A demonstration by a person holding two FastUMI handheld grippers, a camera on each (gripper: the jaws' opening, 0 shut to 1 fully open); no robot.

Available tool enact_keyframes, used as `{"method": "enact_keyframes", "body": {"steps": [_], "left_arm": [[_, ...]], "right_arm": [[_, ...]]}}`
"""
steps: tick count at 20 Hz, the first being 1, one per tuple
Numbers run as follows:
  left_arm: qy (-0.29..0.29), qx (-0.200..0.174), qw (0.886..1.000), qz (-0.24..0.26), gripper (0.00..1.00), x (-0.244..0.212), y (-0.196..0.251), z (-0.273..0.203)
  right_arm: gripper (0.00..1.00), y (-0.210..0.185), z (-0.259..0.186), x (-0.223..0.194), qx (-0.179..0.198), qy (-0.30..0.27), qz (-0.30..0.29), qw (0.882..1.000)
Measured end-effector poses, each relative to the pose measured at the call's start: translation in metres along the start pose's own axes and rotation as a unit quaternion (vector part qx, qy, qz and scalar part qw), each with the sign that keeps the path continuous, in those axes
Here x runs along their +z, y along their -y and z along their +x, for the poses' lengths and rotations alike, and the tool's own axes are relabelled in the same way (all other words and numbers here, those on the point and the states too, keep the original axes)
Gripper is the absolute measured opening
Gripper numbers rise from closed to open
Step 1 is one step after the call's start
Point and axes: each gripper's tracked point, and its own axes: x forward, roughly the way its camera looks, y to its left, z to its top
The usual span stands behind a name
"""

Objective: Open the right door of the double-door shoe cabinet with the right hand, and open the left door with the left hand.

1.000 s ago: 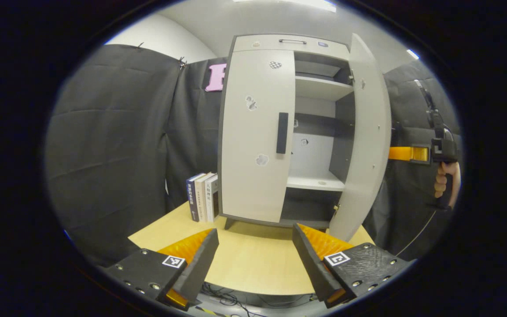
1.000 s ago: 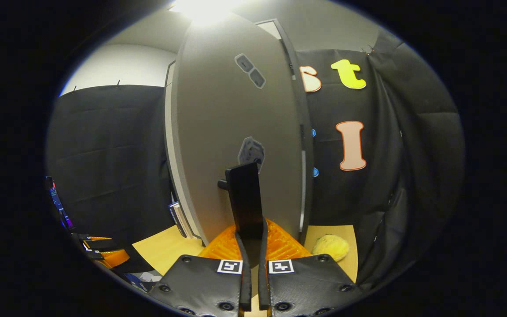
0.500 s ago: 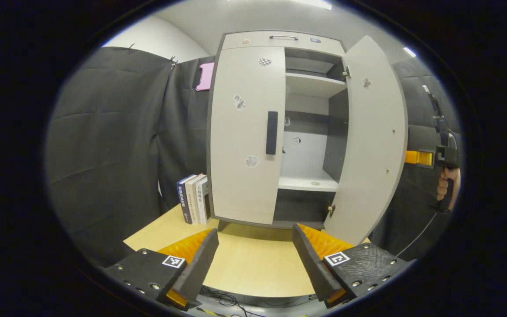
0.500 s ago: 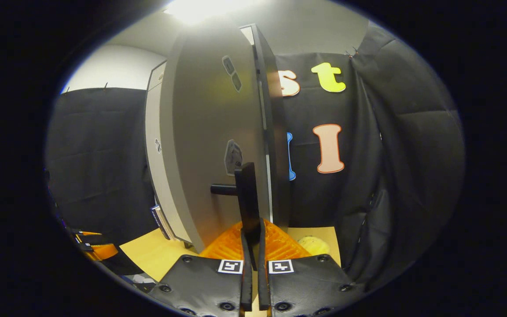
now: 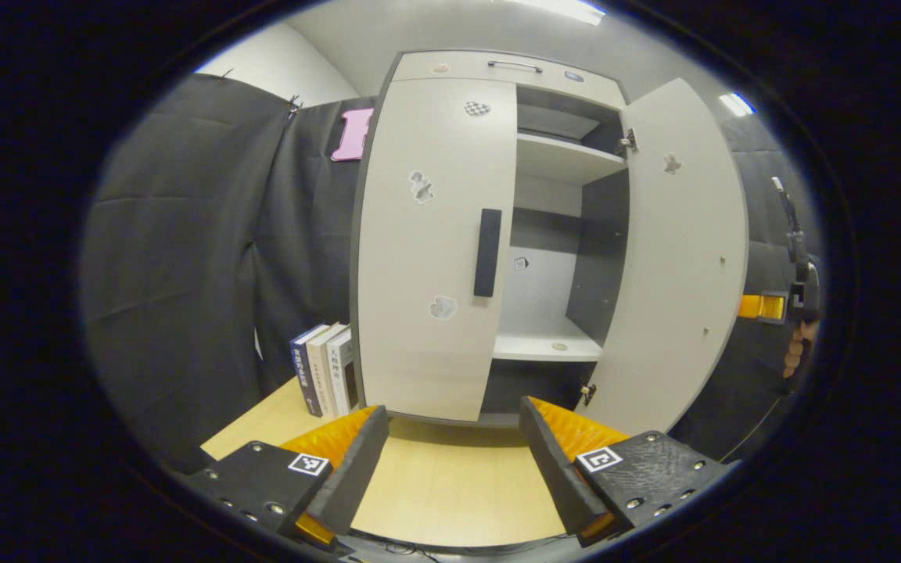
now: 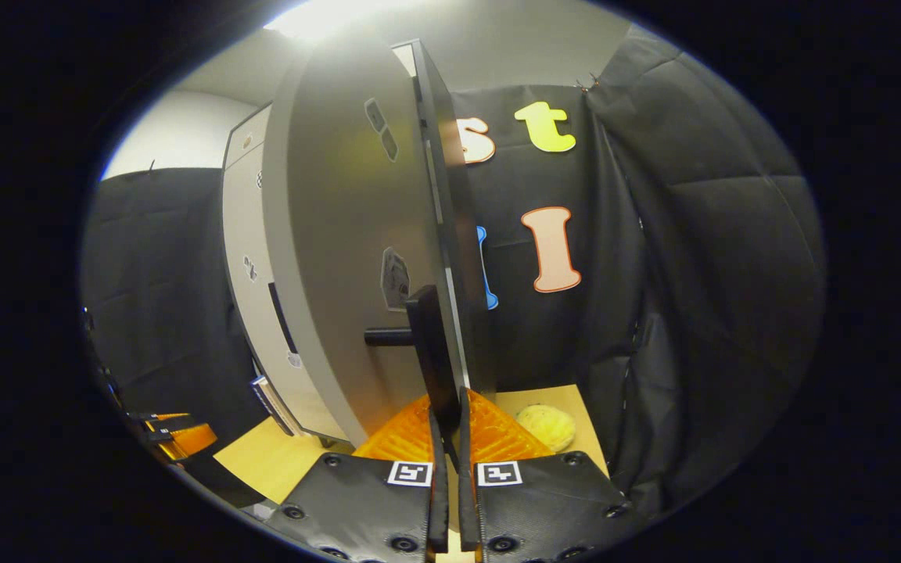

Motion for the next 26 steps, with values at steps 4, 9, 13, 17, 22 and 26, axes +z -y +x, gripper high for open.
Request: {"method": "enact_keyframes", "body": {"steps": [4, 9, 13, 17, 22, 26], "left_arm": [[0.010, -0.009, 1.000, 0.012, 1.00, 0.003, -0.027, 0.015], [0.014, -0.040, 0.999, -0.011, 0.99, 0.012, -0.051, 0.045], [0.027, -0.070, 0.997, -0.002, 0.99, 0.027, -0.059, 0.066], [0.049, -0.108, 0.993, -0.005, 1.00, 0.046, -0.056, 0.086], [0.075, -0.147, 0.986, -0.021, 0.98, 0.077, -0.038, 0.105], [0.097, -0.147, 0.984, -0.022, 1.00, 0.105, -0.020, 0.127]], "right_arm": [[0.06, -0.001, -0.014, -0.013, -0.022, -0.031, 0.028, 0.999], [0.02, 0.006, -0.026, -0.013, -0.089, -0.019, 0.070, 0.993], [0.02, 0.025, -0.034, -0.009, -0.155, -0.005, 0.068, 0.985], [0.00, 0.041, -0.055, -0.008, -0.218, 0.012, 0.069, 0.974], [0.00, 0.071, -0.092, 0.009, -0.288, 0.051, 0.069, 0.954], [0.20, 0.110, -0.078, 0.008, -0.321, 0.053, 0.073, 0.943]]}}
